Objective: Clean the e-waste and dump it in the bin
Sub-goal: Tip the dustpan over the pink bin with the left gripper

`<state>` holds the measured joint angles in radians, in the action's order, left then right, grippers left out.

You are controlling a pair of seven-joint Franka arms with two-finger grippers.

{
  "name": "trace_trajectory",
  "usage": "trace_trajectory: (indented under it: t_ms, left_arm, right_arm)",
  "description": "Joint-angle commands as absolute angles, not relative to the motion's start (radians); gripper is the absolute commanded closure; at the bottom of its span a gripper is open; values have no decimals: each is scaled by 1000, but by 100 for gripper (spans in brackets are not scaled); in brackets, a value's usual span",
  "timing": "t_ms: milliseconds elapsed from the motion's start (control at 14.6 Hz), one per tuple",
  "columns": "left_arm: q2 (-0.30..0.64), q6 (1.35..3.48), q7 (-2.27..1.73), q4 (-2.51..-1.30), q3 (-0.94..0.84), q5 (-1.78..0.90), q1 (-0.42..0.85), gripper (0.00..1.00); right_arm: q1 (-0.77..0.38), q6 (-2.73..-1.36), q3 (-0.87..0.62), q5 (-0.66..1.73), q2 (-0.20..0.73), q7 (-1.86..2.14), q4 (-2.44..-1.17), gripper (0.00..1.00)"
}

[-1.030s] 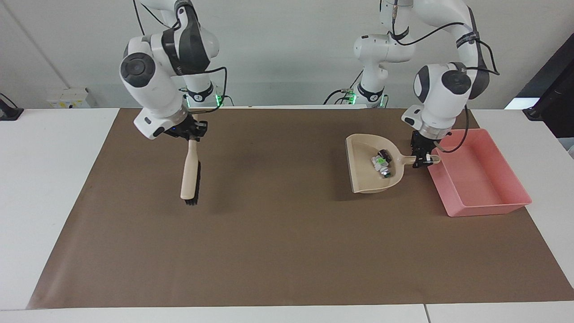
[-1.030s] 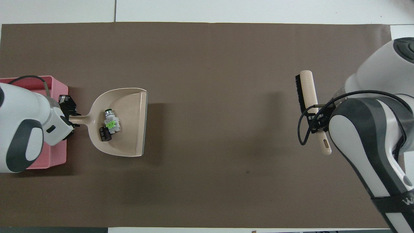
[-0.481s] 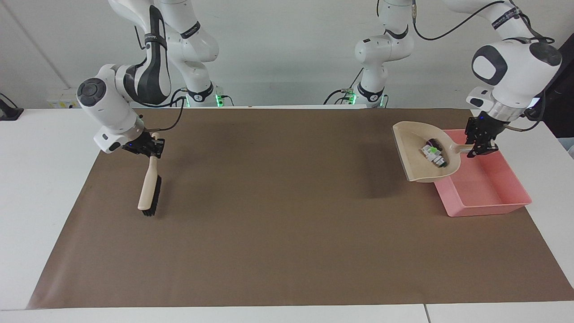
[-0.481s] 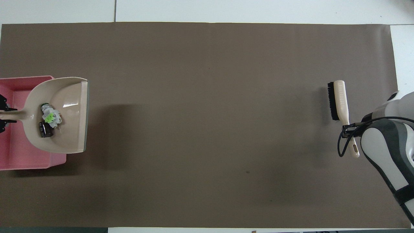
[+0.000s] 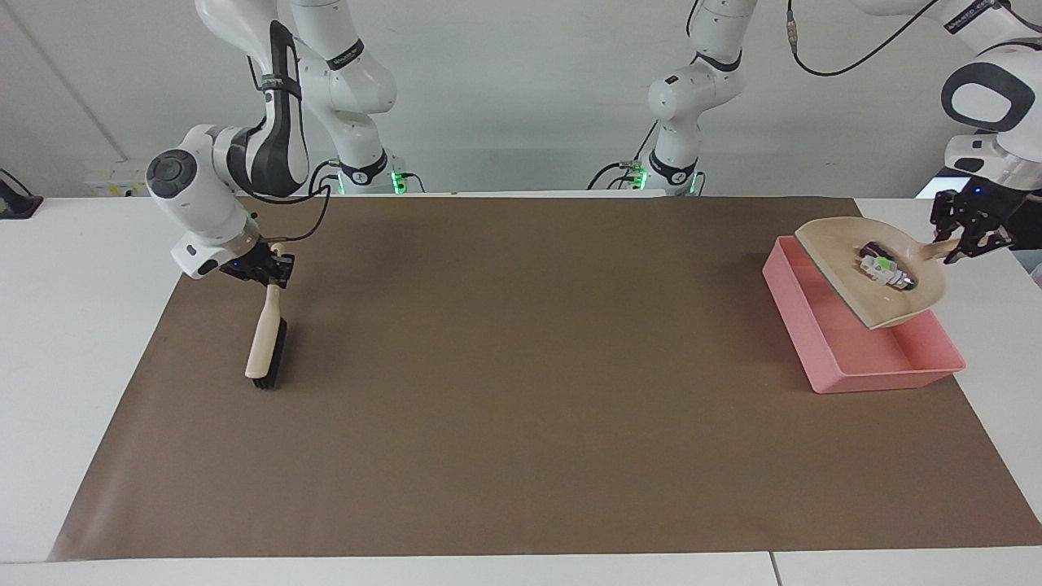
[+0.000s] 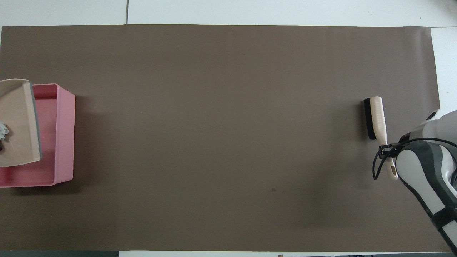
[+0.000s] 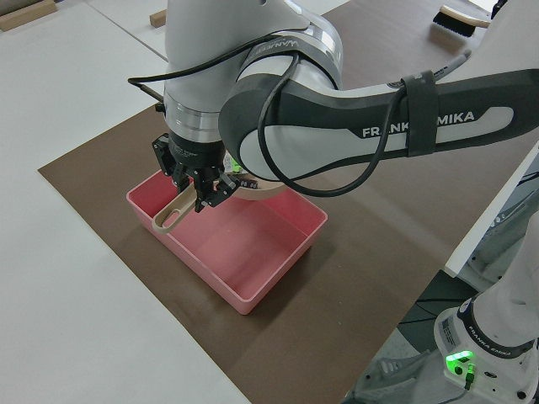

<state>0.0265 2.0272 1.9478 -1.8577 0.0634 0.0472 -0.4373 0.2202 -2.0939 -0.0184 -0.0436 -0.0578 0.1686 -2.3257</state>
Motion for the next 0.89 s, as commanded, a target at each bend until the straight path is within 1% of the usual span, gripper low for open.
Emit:
trace_trajectory:
  t_ms: [0, 69, 137, 206, 412, 618, 687, 824]
  left_arm:
    - [54, 2078, 1967, -1818, 54, 150, -465, 100]
    - [60, 2100, 1965, -1821, 55, 182, -462, 100]
    - [64, 2117, 1962, -1821, 54, 224, -462, 100]
    - [64, 2131, 1959, -1822, 54, 256, -465, 100]
    - [58, 2178, 1935, -1854, 54, 418, -448, 100]
    - [35, 2235, 1818, -1927, 52, 613, -433, 100]
    - [34, 2243, 1781, -1942, 52, 685, -416, 100]
    - [26, 2243, 1723, -1965, 52, 797, -393, 100]
  right_arm:
    - [242, -2112, -34, -64, -89, 146, -2356, 87]
    - [242, -2112, -34, -64, -89, 140, -2356, 65]
    - [242, -2112, -35, -64, -89, 141, -2353, 28]
    - [244, -2103, -34, -64, -84, 149, -2341, 1]
    - [244, -2086, -34, -63, -69, 144, -2211, 0]
    - [241, -2077, -35, -63, -86, 147, -2078, 0]
    - [230, -2028, -38, -63, -95, 141, -2024, 0]
    - [216, -1874, -48, -63, -97, 62, -1890, 0]
